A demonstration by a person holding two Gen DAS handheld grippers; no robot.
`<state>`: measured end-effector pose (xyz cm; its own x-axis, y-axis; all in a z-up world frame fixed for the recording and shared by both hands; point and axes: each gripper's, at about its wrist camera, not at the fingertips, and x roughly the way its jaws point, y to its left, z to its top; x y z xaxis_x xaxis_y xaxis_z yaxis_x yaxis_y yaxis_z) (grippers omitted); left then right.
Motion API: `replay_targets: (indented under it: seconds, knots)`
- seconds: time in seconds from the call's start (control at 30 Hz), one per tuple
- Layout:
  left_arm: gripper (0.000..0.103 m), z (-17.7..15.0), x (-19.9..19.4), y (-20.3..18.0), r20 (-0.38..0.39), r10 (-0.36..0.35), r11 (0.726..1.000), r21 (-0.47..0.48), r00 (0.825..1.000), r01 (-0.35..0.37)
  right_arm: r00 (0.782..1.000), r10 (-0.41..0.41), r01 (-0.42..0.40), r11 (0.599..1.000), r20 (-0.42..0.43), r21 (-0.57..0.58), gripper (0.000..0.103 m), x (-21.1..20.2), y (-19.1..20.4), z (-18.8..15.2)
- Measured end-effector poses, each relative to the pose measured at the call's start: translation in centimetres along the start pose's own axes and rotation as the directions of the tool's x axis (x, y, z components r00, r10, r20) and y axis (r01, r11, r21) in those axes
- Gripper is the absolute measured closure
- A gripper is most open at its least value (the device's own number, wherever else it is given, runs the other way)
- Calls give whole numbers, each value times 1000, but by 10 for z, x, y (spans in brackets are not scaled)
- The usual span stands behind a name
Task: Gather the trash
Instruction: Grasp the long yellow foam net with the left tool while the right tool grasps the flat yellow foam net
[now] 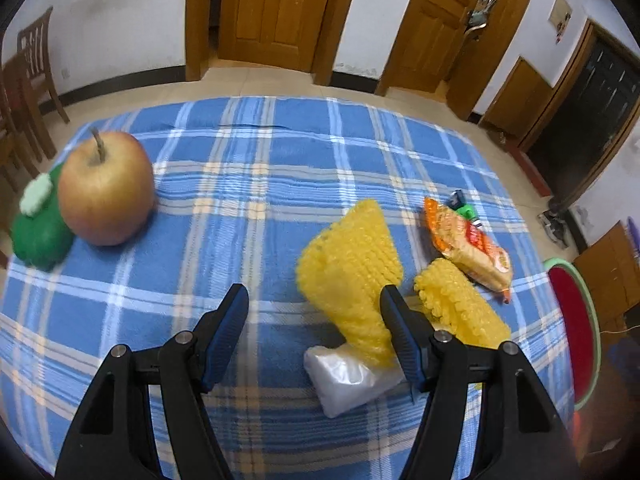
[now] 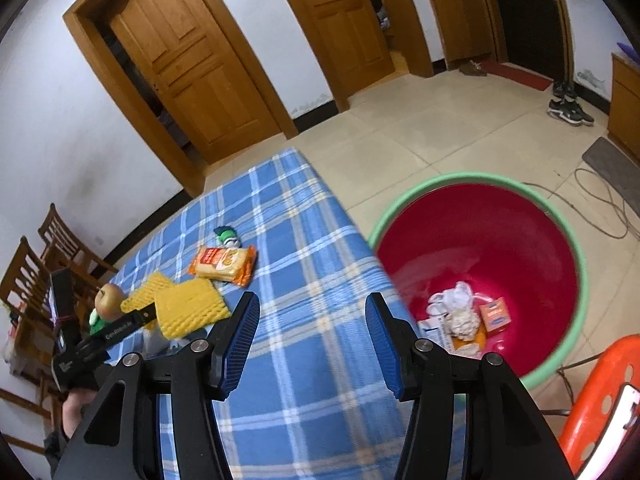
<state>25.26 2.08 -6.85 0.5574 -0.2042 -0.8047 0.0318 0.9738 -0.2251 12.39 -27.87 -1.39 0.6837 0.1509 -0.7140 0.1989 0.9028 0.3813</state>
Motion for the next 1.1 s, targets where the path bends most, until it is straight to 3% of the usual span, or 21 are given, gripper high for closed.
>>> replay_targets:
  seconds: [0.13, 0.2, 0.27, 0.33, 0.53, 0.73, 1.0, 1.1]
  knots:
    - [50, -4, 1, 6, 22, -33, 999, -19, 999, 34, 1000, 7, -8, 1000, -30, -29, 46, 16, 18, -1]
    - [60, -5, 1, 10, 31, -62, 997, -38, 998, 63, 999, 12, -14, 999, -41, -42, 46, 22, 25, -2]
    - [76, -5, 1, 15, 33, -100, 993, -61, 994, 102, 998, 16, -19, 998, -56, -55, 46, 30, 34, -2]
    - [83, -5, 0, 18, 37, -126, 988, -80, 991, 128, 997, 27, -31, 997, -69, -67, 46, 38, 43, -3]
    - [89, -6, -13, 21, 80, -136, 986, -82, 987, 142, 993, 51, -62, 993, -109, -99, 46, 63, 67, -6]
    - [89, -2, -26, 25, 129, -99, 991, -80, 987, 110, 982, 83, -106, 986, -169, -129, 46, 91, 92, -10]
    - [89, -1, -27, 36, 136, -105, 986, -112, 985, 121, 974, 80, -117, 978, -212, -171, 47, 121, 115, -18]
    - [89, -1, -27, 35, 137, -109, 986, -111, 984, 125, 974, 95, -131, 977, -208, -168, 53, 122, 116, -19]
